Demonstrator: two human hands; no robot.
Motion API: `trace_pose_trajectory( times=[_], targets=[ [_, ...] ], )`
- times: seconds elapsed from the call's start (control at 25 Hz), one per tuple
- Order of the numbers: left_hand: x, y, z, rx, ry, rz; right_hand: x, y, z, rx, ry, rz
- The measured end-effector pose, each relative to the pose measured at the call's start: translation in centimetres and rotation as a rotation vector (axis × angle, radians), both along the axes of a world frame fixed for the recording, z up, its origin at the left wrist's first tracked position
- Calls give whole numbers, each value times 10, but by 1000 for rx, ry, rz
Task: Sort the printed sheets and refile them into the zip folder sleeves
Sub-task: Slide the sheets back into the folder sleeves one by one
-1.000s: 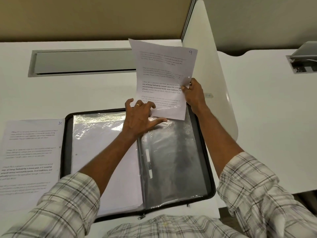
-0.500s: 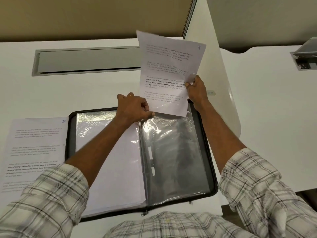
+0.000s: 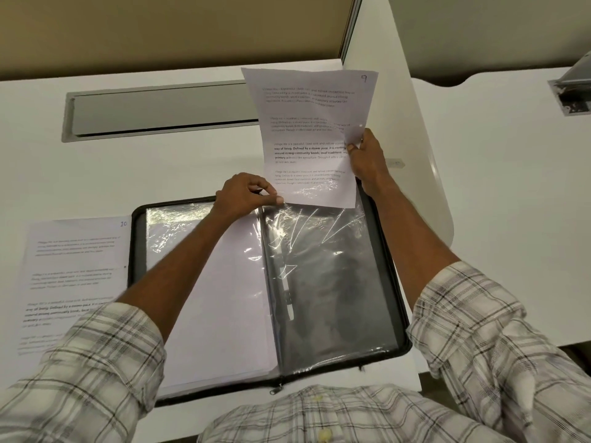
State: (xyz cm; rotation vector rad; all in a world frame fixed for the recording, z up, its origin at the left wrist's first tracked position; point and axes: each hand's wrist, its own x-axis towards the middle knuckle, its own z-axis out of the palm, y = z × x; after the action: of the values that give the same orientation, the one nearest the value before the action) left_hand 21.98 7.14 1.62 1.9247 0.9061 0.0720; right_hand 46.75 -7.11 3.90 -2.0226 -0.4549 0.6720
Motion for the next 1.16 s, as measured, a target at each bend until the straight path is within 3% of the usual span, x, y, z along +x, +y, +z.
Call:
trace_pose_trajectory(
  times=[0.36,0.68,0.76,0.96,1.16],
  targets=[
    [-1,1,0,-19,-12,-29,-2,2,0,77,64,-44],
    [-3,10,1,71,49,-112,-6,0,-4,-28,-9,42],
    [1,11,1,80,32,-51,-5,-1,-6,-108,-30,74],
    [10,22,-12,-105,-75,286,-4,-11,-10,-172,45,123],
    [20,32,-17,-187,-110,355,-6,-17,-6,-166,159,82]
  ],
)
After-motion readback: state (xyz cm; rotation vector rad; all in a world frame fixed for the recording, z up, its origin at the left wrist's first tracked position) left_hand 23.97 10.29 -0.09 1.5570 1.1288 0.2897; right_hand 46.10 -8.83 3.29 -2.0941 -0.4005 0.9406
